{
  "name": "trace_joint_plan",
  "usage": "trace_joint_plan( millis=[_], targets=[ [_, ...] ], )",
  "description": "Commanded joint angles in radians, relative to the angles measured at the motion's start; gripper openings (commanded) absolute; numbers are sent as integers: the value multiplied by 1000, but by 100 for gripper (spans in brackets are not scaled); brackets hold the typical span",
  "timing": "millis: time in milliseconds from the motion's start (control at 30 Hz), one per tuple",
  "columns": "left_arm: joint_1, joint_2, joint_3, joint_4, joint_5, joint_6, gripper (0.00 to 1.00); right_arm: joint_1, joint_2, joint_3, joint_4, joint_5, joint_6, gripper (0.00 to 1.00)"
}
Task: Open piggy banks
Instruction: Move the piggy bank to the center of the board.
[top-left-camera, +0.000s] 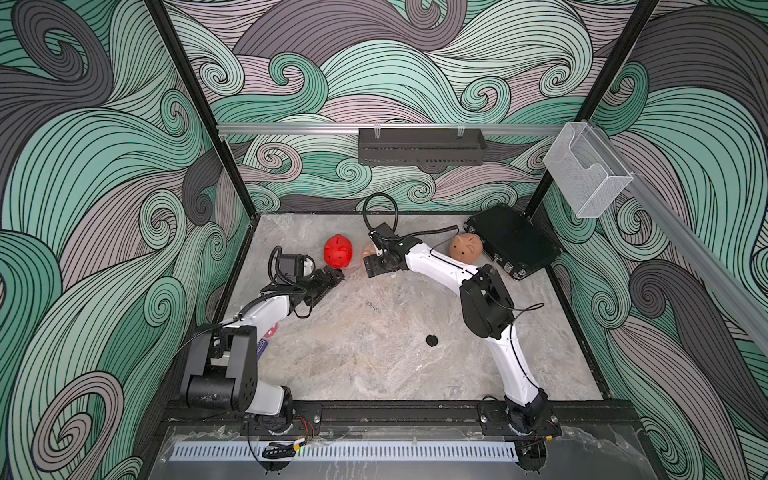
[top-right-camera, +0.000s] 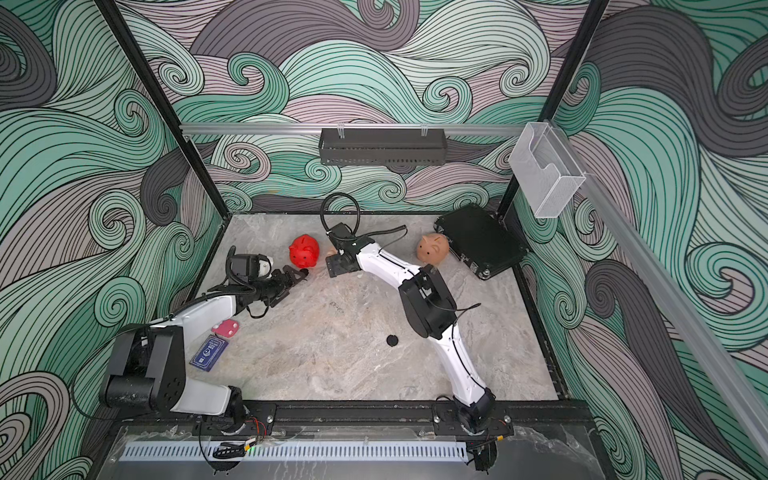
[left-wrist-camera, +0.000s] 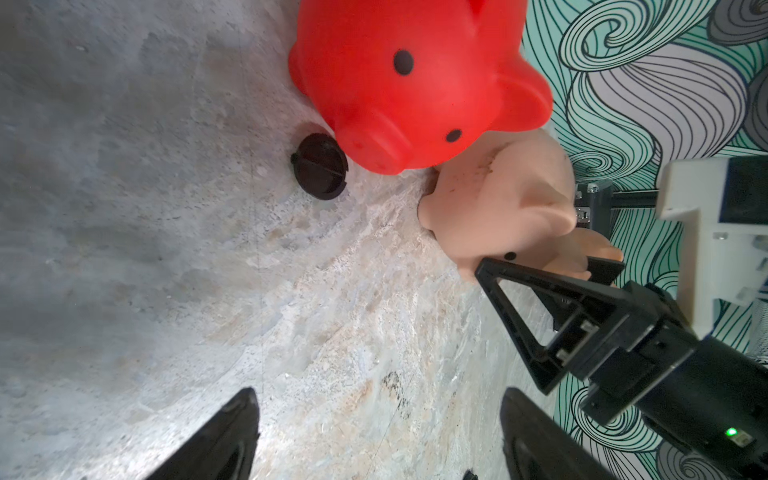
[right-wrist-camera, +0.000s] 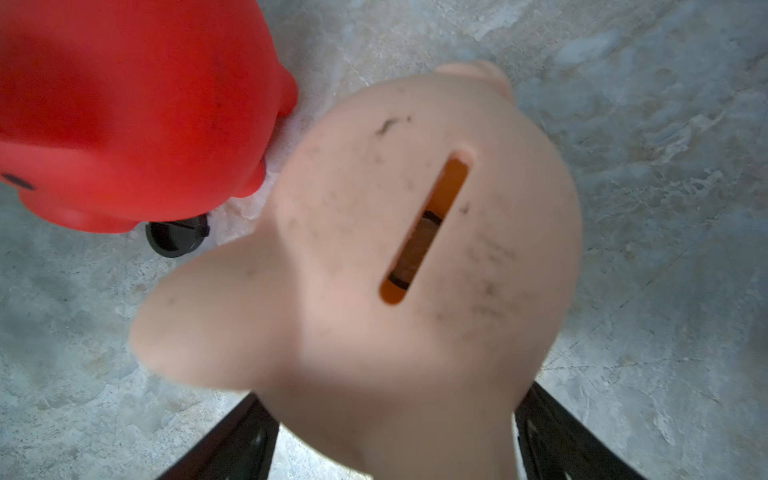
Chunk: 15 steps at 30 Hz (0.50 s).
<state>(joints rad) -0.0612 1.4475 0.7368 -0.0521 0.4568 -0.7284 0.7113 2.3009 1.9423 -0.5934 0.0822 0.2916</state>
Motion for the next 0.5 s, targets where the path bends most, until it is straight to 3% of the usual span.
trace_joint_plan(
  millis=[0, 267, 467],
  targets=[
    [8, 11, 38, 0, 9, 15, 90, -11, 12, 27, -34, 28, -7, 86],
    [8, -17, 18, 8, 32, 41, 97, -13, -18, 47, -32, -54, -11, 90],
    [-2, -147, -68, -22, 34, 65, 98, -10, -187, -74, 15, -123, 0, 94]
  ],
)
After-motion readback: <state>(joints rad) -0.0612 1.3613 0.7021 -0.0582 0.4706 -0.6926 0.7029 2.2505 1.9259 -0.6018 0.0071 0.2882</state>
